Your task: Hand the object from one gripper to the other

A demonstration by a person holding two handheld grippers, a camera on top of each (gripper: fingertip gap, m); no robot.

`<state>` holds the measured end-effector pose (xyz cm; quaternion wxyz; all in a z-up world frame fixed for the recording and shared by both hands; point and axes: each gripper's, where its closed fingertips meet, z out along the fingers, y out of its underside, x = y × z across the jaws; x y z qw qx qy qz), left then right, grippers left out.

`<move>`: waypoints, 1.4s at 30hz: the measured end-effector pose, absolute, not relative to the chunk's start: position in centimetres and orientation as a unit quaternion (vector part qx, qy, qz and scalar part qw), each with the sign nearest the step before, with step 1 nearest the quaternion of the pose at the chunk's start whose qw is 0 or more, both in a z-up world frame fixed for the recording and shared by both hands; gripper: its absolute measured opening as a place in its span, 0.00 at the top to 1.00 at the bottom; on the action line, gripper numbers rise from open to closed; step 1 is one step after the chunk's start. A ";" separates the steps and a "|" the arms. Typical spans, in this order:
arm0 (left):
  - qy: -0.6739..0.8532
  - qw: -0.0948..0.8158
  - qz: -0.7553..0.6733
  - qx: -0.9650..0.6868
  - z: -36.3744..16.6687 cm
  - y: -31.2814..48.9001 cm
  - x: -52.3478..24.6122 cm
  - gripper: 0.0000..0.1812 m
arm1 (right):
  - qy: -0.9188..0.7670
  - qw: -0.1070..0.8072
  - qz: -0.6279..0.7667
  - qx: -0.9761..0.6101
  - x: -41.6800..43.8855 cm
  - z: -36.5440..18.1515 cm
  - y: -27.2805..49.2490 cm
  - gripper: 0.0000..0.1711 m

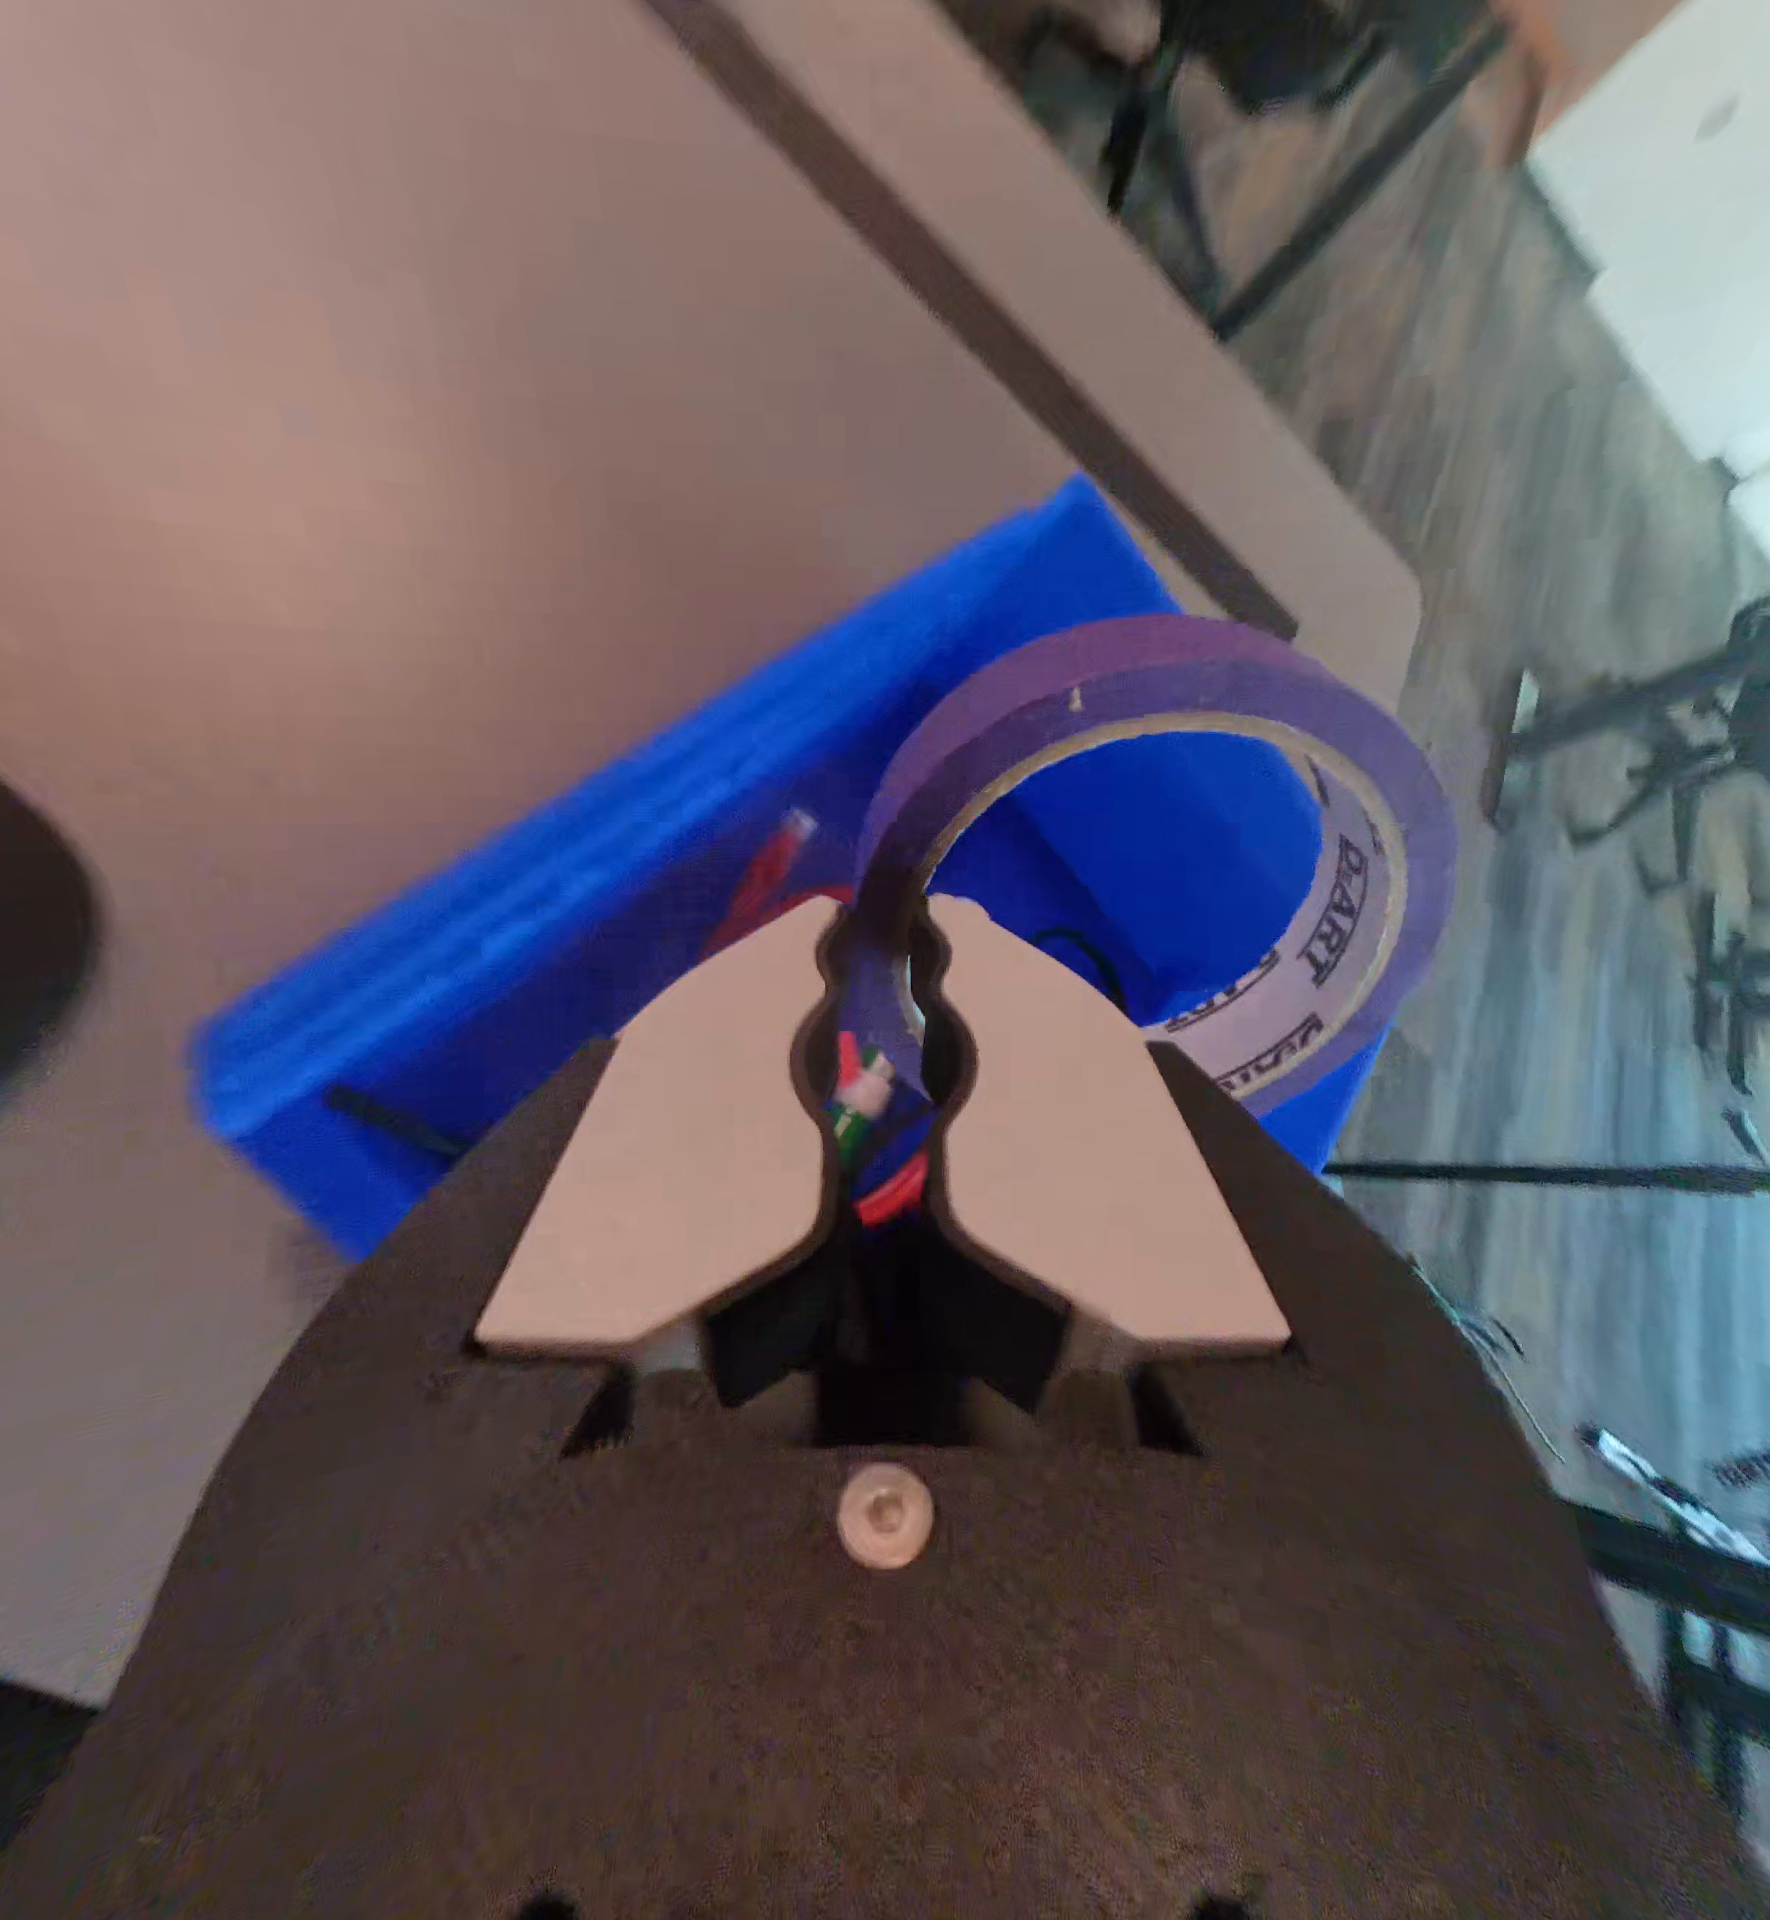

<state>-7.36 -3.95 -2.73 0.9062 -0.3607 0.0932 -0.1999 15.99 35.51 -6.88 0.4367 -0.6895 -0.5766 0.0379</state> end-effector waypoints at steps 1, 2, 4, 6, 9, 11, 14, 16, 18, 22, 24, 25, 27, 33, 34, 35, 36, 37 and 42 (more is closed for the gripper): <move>0.094 0.905 -0.199 -0.364 -2.8 -3.8 -7.4 0.49 | -0.587 0.416 0.023 -0.694 15.9 -8.0 36.8 0.93; 0.096 0.904 -0.197 -0.366 -2.9 -3.8 -7.3 0.50 | -0.597 0.395 0.014 -0.698 15.8 -9.2 37.8 0.93; 0.100 0.903 -0.193 -0.370 -3.0 -3.7 -7.2 0.50 | -0.613 0.352 -0.003 -0.707 15.7 -11.5 39.3 0.93; 0.105 0.901 -0.189 -0.376 -3.2 -3.5 -7.1 0.51 | -0.621 0.323 -0.020 -0.714 15.7 -13.3 40.3 0.93; 0.115 0.897 -0.183 -0.386 -3.5 -3.3 -6.7 0.52 | -0.621 0.311 -0.029 -0.719 15.5 -14.7 40.9 0.93; 0.123 0.895 -0.176 -0.392 -3.6 -3.2 -6.5 0.52 | -0.618 0.312 -0.024 -0.721 15.3 -15.1 41.0 0.93; 0.131 0.892 -0.166 -0.400 -3.8 -3.1 -6.2 0.53 | -0.615 0.317 -0.025 -0.721 15.3 -15.2 41.0 0.92; 0.130 0.890 -0.165 -0.404 -3.9 -3.0 -6.2 0.53 | -0.616 0.320 -0.032 -0.719 15.4 -15.3 41.1 0.91; 0.130 0.890 -0.166 -0.405 -3.9 -3.0 -6.2 0.54 | -0.614 0.326 -0.036 -0.718 15.3 -15.4 41.4 0.91; 0.133 0.887 -0.163 -0.412 -4.1 -2.9 -6.1 0.54 | -0.585 0.366 -0.060 -0.721 15.6 -14.4 42.3 0.89; 0.131 0.886 -0.164 -0.414 -4.1 -2.8 -6.1 0.54 | -0.549 0.408 -0.060 -0.727 15.9 -12.6 42.4 0.87; 0.130 0.886 -0.166 -0.414 -4.1 -2.8 -6.1 0.54 | -0.525 0.440 -0.050 -0.727 15.9 -11.4 42.4 0.86; 0.127 0.886 -0.168 -0.414 -4.1 -2.9 -6.2 0.55 | -0.466 0.517 0.005 -0.718 15.4 -8.3 41.6 0.82; 0.127 0.883 -0.171 -0.419 -4.1 -2.9 -5.9 0.56 | -0.336 0.692 0.296 -0.566 12.3 0.2 32.4 0.50; 0.128 0.882 -0.171 -0.420 -4.1 -2.9 -5.9 0.56 | -0.338 0.707 0.314 -0.536 11.9 0.7 30.5 0.45; 0.128 0.881 -0.171 -0.423 -4.2 -2.9 -5.8 0.56 | -0.345 0.720 0.327 -0.506 11.4 0.9 28.5 0.40; 0.128 0.880 -0.171 -0.424 -4.2 -2.9 -5.7 0.57 | -0.354 0.729 0.344 -0.475 10.8 0.8 26.3 0.37; 0.128 0.879 -0.170 -0.426 -4.2 -2.9 -5.7 0.57 | -0.365 0.733 0.367 -0.442 10.1 0.6 24.1 0.33; 0.108 0.875 -0.162 -0.443 -3.6 -2.9 -6.2 0.58 | -0.413 0.655 0.490 -0.401 6.9 -5.0 16.3 0.29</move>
